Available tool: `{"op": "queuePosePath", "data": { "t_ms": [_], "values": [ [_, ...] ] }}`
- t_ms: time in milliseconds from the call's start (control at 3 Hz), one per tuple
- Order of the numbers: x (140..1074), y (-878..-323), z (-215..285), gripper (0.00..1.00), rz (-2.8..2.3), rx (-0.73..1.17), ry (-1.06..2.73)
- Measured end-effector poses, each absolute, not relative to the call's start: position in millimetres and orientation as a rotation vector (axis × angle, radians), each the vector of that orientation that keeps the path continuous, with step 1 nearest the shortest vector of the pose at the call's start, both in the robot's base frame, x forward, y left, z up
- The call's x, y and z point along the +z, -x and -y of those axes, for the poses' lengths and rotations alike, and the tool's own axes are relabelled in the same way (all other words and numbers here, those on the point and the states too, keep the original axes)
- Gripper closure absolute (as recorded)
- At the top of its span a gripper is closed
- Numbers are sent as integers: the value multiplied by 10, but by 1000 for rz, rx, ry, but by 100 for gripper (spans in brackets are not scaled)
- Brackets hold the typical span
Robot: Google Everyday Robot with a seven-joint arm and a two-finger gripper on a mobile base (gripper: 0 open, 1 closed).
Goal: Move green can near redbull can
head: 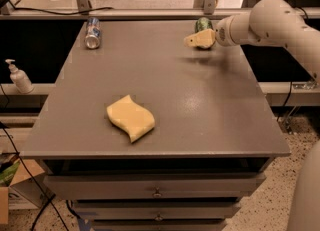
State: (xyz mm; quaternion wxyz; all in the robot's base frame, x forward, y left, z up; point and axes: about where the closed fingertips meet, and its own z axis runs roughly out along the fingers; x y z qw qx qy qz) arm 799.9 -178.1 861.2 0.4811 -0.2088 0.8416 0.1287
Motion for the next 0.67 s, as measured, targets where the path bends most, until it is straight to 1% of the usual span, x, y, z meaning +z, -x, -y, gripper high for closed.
{"op": "queuePosePath", "data": {
  "t_ms": [333,667],
  "values": [
    [8476,-8155,1700,18,-2063,352,455],
    [8431,-8243,1649,41,-2072,351,437]
  ]
}}
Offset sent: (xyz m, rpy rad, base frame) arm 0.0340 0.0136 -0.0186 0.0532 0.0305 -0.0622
